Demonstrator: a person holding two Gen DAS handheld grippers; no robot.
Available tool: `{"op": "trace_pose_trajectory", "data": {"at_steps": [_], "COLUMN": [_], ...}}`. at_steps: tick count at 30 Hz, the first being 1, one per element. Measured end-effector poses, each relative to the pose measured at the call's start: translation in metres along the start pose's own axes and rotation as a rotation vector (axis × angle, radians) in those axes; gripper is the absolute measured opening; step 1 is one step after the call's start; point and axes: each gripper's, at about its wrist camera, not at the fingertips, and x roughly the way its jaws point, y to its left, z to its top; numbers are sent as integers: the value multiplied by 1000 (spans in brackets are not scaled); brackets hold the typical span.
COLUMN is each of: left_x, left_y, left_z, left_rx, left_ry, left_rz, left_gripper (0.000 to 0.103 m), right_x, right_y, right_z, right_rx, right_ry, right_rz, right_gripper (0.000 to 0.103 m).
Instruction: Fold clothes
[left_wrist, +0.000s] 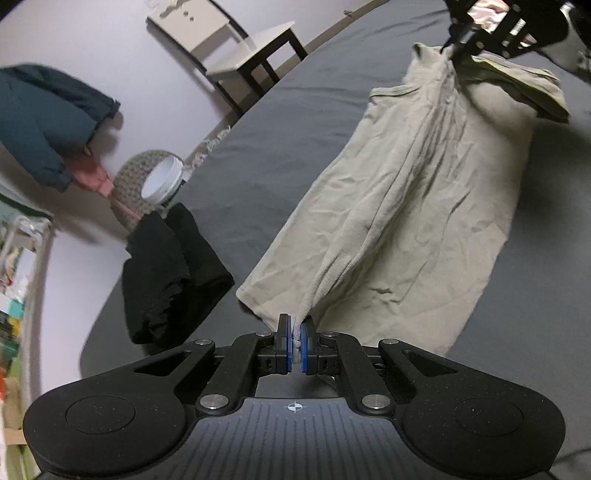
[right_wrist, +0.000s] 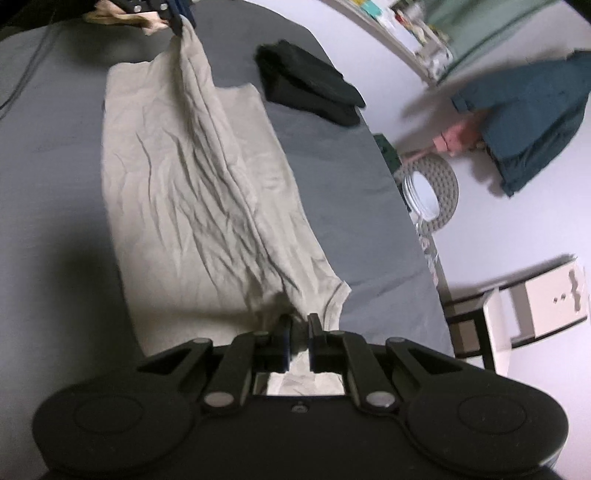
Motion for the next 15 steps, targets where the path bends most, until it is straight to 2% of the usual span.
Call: {"op": "trace_pose_trajectory", "data": {"at_steps": [4,11,15], "left_x": [29,69,82], "left_y": [16,41,44], "left_z": [9,20,29], "left_rx": [-34,-88,-62], "left_ry": [31,86,106], "left_rz": [-19,-83,-81], "left_gripper": [4,4,4], "right_x": [25,68,84], "right_y": [-22,-54,-64], "right_z": [6,12,13], "right_rx": [76,176,202], "right_ry": [30,71,81], "right_rz": [38,155,187], "right_gripper": [9,9,9]}}
